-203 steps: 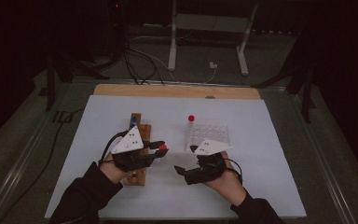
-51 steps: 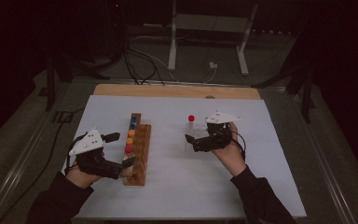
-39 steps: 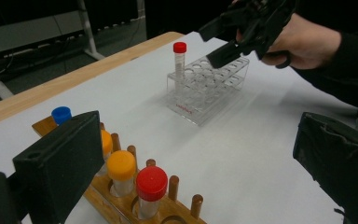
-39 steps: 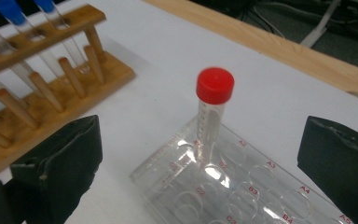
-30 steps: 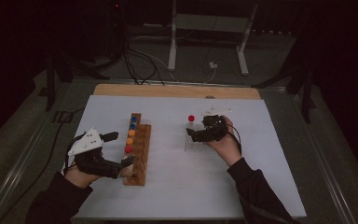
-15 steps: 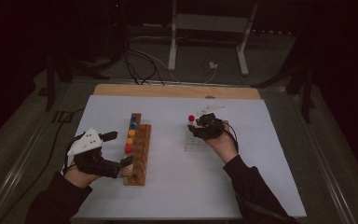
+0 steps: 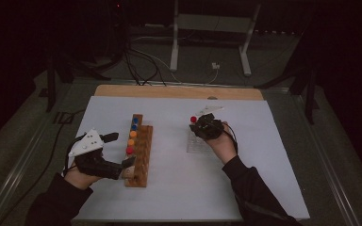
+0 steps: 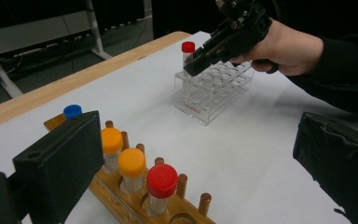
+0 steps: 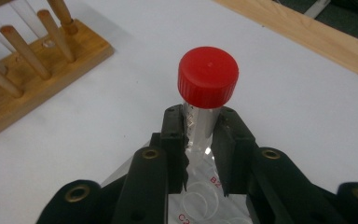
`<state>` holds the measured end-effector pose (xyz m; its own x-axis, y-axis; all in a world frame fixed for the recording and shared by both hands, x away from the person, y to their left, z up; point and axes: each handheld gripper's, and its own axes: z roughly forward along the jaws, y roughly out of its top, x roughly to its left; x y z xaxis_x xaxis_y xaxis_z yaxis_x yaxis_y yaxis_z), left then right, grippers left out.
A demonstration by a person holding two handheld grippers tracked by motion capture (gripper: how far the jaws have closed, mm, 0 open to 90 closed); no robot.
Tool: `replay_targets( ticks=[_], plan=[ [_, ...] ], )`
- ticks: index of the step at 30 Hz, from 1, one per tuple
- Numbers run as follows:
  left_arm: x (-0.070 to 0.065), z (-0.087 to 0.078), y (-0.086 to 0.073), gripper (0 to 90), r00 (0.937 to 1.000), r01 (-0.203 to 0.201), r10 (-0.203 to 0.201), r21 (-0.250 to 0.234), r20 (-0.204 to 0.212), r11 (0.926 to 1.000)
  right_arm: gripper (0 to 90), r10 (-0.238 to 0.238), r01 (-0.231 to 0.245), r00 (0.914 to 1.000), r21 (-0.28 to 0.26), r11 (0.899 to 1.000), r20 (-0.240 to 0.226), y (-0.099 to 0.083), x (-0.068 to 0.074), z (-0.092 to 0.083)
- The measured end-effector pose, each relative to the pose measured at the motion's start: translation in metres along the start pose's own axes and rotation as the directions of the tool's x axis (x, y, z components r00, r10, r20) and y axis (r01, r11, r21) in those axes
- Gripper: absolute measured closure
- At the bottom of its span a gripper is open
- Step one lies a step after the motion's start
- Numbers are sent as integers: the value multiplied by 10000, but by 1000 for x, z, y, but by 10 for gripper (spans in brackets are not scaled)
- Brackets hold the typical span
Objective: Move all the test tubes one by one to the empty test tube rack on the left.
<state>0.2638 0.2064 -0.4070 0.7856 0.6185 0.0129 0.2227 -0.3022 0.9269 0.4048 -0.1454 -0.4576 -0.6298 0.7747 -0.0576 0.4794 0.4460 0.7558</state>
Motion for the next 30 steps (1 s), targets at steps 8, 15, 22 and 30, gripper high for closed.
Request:
replay_targets(
  ticks=[8, 15, 22, 30],
  plan=[
    [-1, 1, 0, 25, 10000, -18, 18, 59, 51, 10000, 746, -175, 181, 9998, -500, 9986, 124, 10, 2, -18],
    [-2, 1, 2, 26, 9999, -57, 55, 141, 110, 9999, 746, -348, 360, 9993, -1049, 9938, 128, 22, 4, -43],
    [-7, 3, 5, 26, 9995, -157, 153, 149, 276, 9998, 746, -775, 756, 9970, -1358, 9879, -89, 29, 16, -63],
    [-8, 5, 7, 26, 9981, -86, 80, 95, 607, 9999, 746, -1323, 1205, 9884, -1443, 9822, -749, 22, 37, -75]
  ],
)
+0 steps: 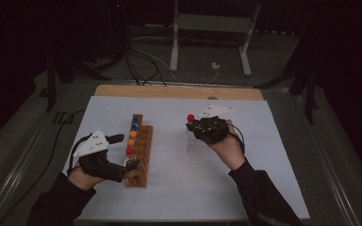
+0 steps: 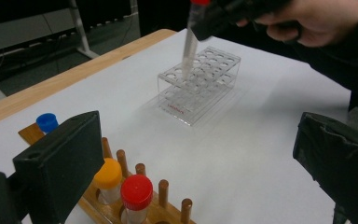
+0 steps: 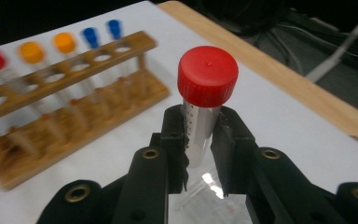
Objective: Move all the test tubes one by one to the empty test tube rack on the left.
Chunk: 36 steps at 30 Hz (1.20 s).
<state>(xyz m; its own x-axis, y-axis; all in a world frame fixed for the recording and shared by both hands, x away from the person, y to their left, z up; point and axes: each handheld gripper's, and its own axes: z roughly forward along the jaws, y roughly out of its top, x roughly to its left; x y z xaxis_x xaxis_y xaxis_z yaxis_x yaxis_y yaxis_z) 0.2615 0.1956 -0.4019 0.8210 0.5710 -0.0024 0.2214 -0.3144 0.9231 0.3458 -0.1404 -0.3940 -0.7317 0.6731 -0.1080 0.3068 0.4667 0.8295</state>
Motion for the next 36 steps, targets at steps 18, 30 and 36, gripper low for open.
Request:
replay_targets(
  ticks=[18, 30, 36],
  plan=[
    [-17, 25, 5, 27, 9964, -85, 56, 334, 845, 9994, 746, -612, 656, 9884, 278, 9975, -1390, -26, 43, -8],
    [-30, 41, 19, 50, 9913, -431, 389, 304, 1261, 9986, 746, -749, 812, 9766, 230, 9964, -2015, -36, 65, -8],
    [-35, 53, 22, 128, 9892, -504, 468, 229, 1386, 9985, 746, -904, 1003, 9706, 335, 9944, -2232, -41, 74, -6]
  ],
)
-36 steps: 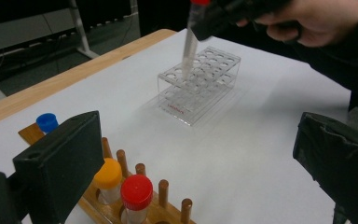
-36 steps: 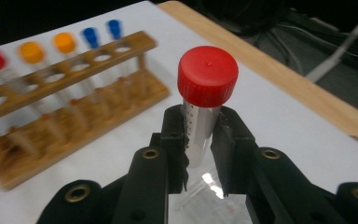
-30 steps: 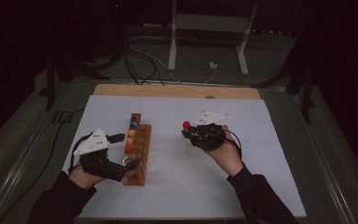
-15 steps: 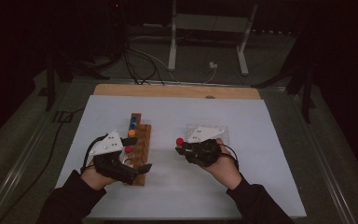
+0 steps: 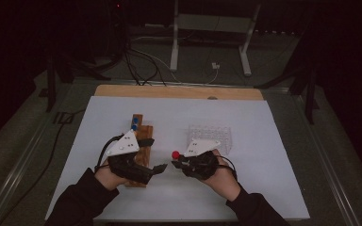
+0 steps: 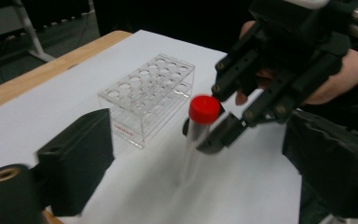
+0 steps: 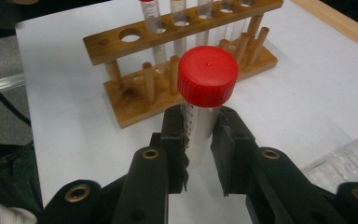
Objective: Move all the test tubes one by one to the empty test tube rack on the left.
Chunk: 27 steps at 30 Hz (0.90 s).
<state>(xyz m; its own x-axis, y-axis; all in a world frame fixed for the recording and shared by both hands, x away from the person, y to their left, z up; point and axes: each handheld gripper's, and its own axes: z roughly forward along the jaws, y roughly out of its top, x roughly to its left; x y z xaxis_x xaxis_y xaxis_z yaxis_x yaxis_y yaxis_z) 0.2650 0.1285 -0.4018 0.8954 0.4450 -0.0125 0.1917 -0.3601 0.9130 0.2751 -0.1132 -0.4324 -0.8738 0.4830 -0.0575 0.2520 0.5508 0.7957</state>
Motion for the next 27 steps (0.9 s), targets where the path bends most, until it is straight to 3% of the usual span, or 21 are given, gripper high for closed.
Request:
replay_targets(
  ticks=[5, 15, 23, 27],
  plan=[
    [-2, 10, 1, 245, 9999, -116, 116, 30, -26, 9999, 746, -45, 45, 9999, -28, 10000, -141, 0, 4, 0],
    [-6, 28, 2, 508, 9985, -427, 418, 237, 364, 9988, 746, -15, 15, 9998, -39, 10000, -181, 0, 4, 0],
    [-6, 36, 1, 664, 9985, -482, 469, 488, 280, 9976, 745, -21, 19, 9998, -71, 10000, -174, 0, 4, -1],
    [-7, 38, 1, 712, 9973, -718, 709, 541, 187, 9959, 745, 54, -54, 9999, -42, 10000, -149, 0, 4, 0]
  ],
)
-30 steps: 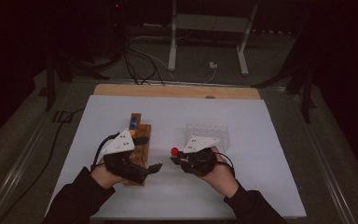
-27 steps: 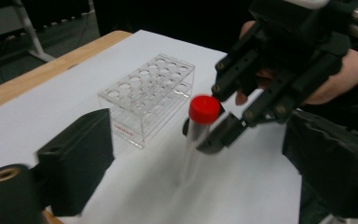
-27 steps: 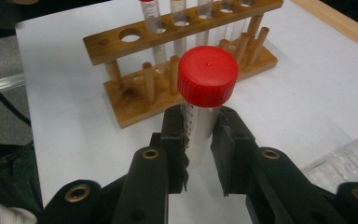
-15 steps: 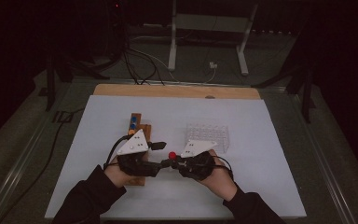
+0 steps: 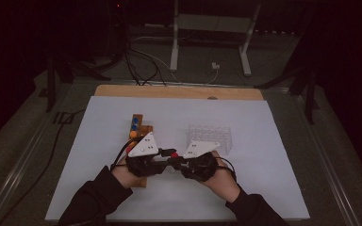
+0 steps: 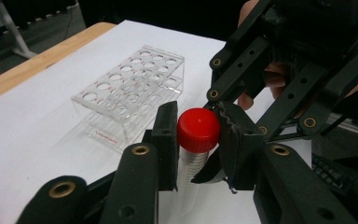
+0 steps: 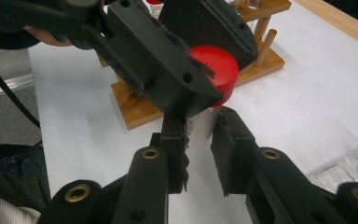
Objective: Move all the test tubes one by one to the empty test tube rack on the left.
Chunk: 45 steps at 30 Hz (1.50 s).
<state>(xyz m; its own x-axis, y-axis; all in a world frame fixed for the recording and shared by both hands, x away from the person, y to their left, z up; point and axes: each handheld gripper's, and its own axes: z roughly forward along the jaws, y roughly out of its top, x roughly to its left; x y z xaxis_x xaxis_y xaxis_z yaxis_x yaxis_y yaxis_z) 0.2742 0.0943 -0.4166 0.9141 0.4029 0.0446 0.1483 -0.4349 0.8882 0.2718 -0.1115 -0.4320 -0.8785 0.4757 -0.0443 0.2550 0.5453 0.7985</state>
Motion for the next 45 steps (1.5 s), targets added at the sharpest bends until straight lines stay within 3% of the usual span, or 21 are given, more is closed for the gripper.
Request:
replay_targets(
  ticks=[6, 14, 22, 28, 45],
  plan=[
    [1, -3, 2, 719, 10000, -30, 31, -49, 65, 10000, 723, 4, -6, 9999, -167, 9999, -151, -1, -1, 0],
    [5, -17, 6, 720, 9993, -183, 176, -236, -319, 9996, 327, 219, -222, 9997, -726, 9971, -47, 1, -7, -10],
    [13, -39, 9, 720, 9969, -163, 129, -421, -781, 9990, 19, 728, -721, 9973, -1234, 9897, 13, 0, -12, -20],
    [16, -56, 8, 720, 9929, -138, 76, -511, -1191, 9986, 0, 1002, -996, 9950, -1459, 9843, -37, -2, -17, -25],
    [20, -96, -3, 720, 9776, 85, -202, -563, -2093, 9984, 0, 965, -951, 9953, -1717, 9806, -6, -1, -17, -31]
  ],
)
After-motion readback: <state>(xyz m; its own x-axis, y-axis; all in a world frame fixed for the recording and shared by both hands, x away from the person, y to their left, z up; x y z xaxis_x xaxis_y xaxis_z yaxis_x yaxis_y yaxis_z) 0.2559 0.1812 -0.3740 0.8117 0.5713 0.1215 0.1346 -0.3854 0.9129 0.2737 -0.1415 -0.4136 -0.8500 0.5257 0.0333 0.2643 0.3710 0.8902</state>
